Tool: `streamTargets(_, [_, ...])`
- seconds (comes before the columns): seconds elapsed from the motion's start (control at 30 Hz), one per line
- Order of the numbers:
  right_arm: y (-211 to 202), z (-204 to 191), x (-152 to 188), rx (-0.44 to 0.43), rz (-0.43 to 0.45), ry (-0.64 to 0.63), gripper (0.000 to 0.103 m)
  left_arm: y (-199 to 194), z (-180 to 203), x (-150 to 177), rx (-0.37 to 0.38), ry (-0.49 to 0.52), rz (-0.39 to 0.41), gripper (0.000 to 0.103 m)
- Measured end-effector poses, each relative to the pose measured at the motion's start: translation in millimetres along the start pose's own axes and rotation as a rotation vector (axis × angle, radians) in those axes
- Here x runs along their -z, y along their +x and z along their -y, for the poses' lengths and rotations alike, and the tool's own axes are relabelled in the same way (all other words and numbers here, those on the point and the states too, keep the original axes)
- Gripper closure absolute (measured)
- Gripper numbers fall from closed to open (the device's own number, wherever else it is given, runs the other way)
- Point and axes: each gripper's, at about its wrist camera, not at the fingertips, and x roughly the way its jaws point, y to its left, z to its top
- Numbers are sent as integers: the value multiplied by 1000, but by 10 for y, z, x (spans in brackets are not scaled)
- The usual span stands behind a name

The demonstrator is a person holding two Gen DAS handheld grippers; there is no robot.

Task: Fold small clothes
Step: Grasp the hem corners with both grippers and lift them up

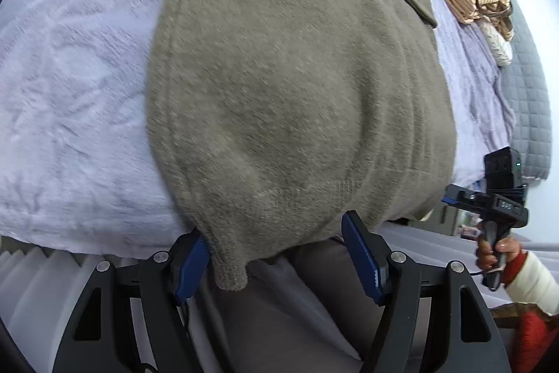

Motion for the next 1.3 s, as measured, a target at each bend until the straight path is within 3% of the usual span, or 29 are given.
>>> streamTargets(0.17, [111,-7,-17,-38,-7,18,36,38,79,-6,-21,-5,17,31])
streamTargets(0.2, [96,3,-8,-46,-5,32,36,21,88,3,-26,-6,22,38])
streamTargets(0.23, [78,7,1,-56,-2,44,38,1,92,11,-24,-5,28,56])
streamTargets(0.27, [47,26,18,-73,3,55,51,-8,84,8,-19,-6,30,66])
streamTargets(0.3, [15,43,29,-88,9,72,65,-16,66,-3,-1,-13,30,83])
streamTargets(0.33, [-19,85,57,-102,15,90,91,-33,41,-12,21,-21,33,88])
streamTargets(0.6, [-159,13,15,-315,65,143,92,-391,93,-204,176,-67,118,88])
streamTargets(0.77, [-364,-150,-233,-472,126,143,92,-691,199,-452,226,-76,196,88])
streamTargets(1.03, [-748,-613,-986,-586,210,53,93,-1146,439,-1189,277,-113,380,88])
streamTargets(1.3, [-1163,-957,-1995,-656,259,-48,95,-1479,653,-1971,232,-128,549,88])
